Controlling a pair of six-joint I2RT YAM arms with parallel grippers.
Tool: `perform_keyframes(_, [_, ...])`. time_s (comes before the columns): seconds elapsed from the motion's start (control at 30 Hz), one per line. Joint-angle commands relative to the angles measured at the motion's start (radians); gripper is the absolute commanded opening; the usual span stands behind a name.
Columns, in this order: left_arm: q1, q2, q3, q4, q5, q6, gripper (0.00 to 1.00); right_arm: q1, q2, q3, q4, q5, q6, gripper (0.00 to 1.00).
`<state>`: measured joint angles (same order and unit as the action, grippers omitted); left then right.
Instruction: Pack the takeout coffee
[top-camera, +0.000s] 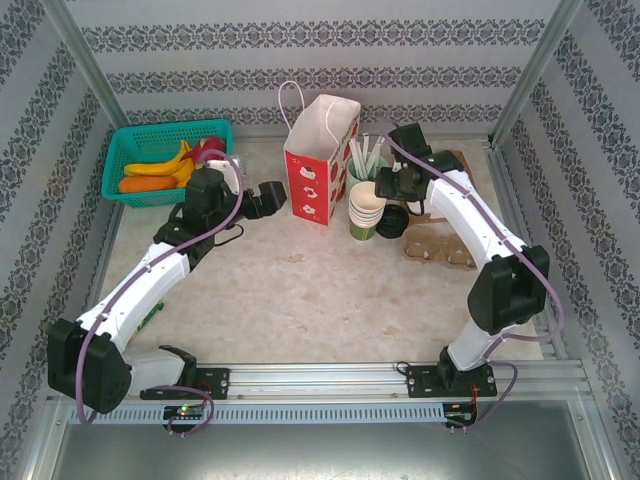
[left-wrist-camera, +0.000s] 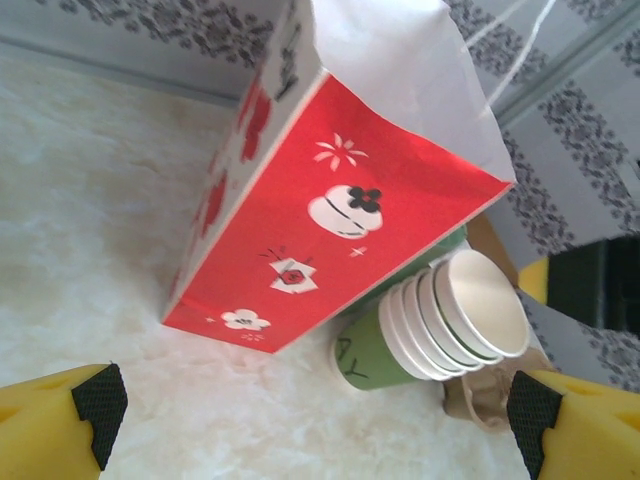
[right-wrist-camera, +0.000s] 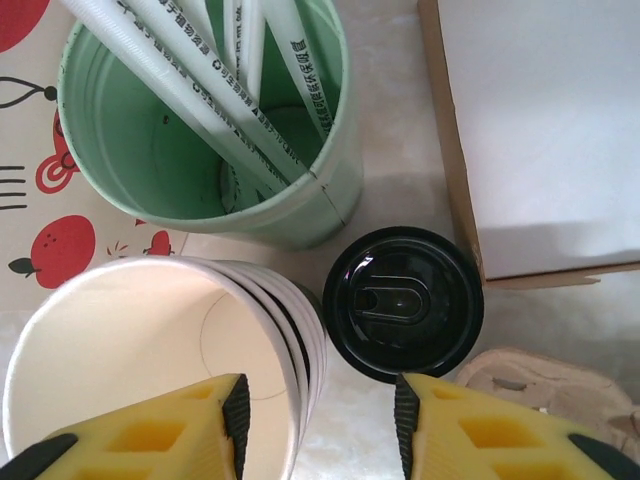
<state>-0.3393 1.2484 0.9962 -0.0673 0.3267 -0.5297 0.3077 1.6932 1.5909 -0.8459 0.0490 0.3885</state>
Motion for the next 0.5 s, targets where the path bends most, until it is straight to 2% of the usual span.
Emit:
perform_keyframes(0.0, [-0.039,0.039,0.058,-0.009,0.185,0.102,0.99,0.018,0.045,0.062,-0.084,0.026,-0.027,0.43])
perform_keyframes(0.03, [-0.055,0.052,0.075,-0.037,0.229,0.166,0.99,0.021,0.054,0.072,-0.084,0.016,-0.033,0.42])
perform_keyframes(0.13, [-0.094,0.061,0.098,-0.123,0.265,0.284,0.99,0.028,0.079,0.097,-0.094,0.011,-0.042,0.37])
perform_keyframes(0.23, [-0.121,0.036,0.079,-0.143,0.246,0.354,0.99,0.030,0.099,0.111,-0.105,0.020,-0.052,0.30])
perform_keyframes(0.43, [-0.133,0.045,0.062,-0.113,0.221,0.327,0.99,0.030,0.135,0.144,-0.131,0.029,-0.070,0.26])
perform_keyframes(0.47, [-0.133,0.051,0.065,-0.114,0.219,0.322,0.99,0.029,0.138,0.144,-0.129,0.027,-0.071,0.22])
